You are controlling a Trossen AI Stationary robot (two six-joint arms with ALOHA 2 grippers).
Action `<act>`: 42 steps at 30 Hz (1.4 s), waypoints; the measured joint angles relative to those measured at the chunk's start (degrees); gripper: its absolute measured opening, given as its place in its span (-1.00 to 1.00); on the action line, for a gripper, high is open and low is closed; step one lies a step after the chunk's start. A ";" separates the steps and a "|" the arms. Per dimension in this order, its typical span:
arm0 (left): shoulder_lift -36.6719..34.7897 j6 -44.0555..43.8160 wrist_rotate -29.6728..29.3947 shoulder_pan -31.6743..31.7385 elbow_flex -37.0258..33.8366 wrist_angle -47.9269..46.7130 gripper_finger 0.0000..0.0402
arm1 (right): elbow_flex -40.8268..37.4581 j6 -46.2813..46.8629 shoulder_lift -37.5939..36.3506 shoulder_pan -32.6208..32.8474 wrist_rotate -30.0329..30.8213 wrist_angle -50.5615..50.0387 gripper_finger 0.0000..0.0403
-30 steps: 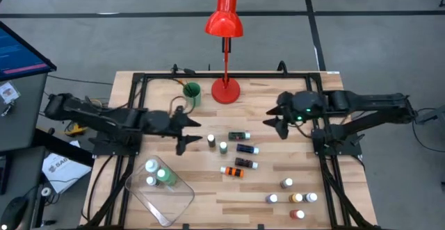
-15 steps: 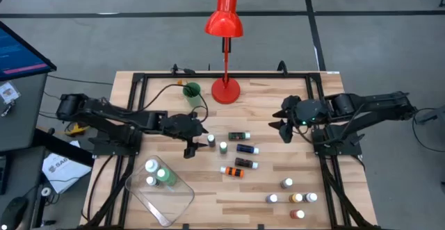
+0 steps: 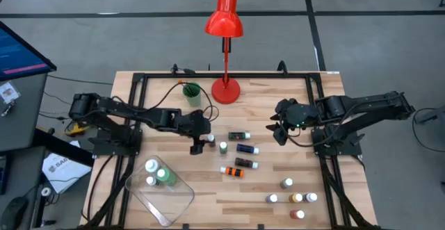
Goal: Pick & Place Paint Supplies
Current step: Put the black coloring bottle into the transparent bin
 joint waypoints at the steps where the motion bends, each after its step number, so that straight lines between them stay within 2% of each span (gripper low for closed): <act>1: 0.19 0.00 0.11 -0.14 0.78 -1.09 0.26 | 0.00 0.19 0.00 0.00 0.00 -0.05 0.01; 9: -0.10 1.92 0.65 -0.11 2.96 -0.90 0.26 | 0.00 0.71 -0.18 0.00 0.00 -0.31 -0.01; 17: 3.36 1.85 2.44 0.18 3.00 -0.81 0.26 | -1.26 0.68 -0.20 0.00 0.02 0.04 -0.01; 21: 3.17 1.78 1.85 0.18 3.00 -0.60 0.26 | -2.23 -4.05 -0.96 -0.02 -0.13 4.43 -0.03; 24: 2.53 1.66 1.81 0.18 3.01 -0.37 0.26 | -2.00 -9.81 -4.74 -0.02 -0.42 9.83 -0.07; 30: 2.61 1.64 1.78 0.18 2.98 -0.52 0.26 | -3.44 -14.86 -13.87 -0.50 0.00 7.41 -0.15; 36: 2.61 1.62 1.56 0.18 2.98 -0.35 0.26 | -16.69 -16.80 -29.45 -0.58 0.37 20.56 -0.25; 38: 2.61 1.30 1.56 0.18 2.98 -0.25 0.26 | -20.50 -15.90 -34.83 -1.08 1.67 24.14 -0.31; 42: 2.61 0.16 2.47 0.18 2.98 -0.25 0.26 | -26.54 -15.59 -42.36 -1.51 0.34 29.47 -0.46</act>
